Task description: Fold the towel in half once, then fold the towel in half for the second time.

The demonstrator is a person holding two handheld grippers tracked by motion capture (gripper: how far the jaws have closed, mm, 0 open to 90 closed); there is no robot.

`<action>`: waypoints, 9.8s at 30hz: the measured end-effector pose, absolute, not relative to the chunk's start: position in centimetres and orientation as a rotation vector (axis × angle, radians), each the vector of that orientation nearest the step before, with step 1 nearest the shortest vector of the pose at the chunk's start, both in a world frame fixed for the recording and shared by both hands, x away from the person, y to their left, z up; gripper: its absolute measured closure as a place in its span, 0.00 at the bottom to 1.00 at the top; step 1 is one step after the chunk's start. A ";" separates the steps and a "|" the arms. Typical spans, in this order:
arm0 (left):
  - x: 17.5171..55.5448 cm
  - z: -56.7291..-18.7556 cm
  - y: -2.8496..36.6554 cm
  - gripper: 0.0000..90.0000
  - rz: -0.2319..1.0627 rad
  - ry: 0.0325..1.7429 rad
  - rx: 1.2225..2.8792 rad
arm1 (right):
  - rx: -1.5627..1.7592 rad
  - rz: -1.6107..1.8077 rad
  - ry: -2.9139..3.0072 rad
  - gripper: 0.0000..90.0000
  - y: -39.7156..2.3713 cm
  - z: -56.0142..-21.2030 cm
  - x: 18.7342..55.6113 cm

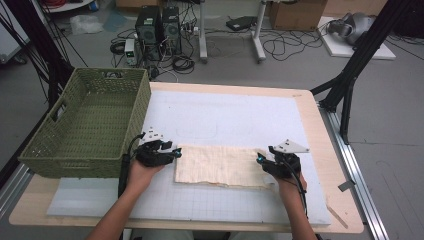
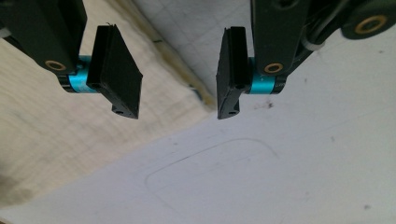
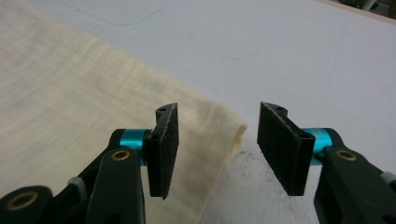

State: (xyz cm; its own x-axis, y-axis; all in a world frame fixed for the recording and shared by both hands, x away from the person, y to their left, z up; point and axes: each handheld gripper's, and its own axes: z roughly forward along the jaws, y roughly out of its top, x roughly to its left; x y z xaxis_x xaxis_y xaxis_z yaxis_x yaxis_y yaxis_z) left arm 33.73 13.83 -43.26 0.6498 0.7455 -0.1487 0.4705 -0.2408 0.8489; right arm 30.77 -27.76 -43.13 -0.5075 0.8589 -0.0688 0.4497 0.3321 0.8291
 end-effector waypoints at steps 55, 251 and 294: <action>29.9 -43.5 16.1 0.21 0.391 0.836 1.736 | 1.149 1.128 1.970 0.13 -31.6 -41.9 24.9; 30.8 -41.0 14.3 0.54 0.288 0.860 1.725 | 0.852 1.177 2.367 0.93 -28.3 -43.7 25.9; 29.9 -45.0 11.4 0.72 0.295 0.805 2.052 | 1.022 1.074 2.324 0.72 -27.4 -44.7 26.3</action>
State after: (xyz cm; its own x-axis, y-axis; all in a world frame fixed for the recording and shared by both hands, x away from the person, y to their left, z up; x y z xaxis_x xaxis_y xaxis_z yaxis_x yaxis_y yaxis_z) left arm 29.86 11.39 -44.95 0.7611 0.6423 -0.0910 0.4320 -0.3972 0.8097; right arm 26.25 -27.45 -44.67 -0.6622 0.7484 -0.0381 0.4558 0.4426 0.7722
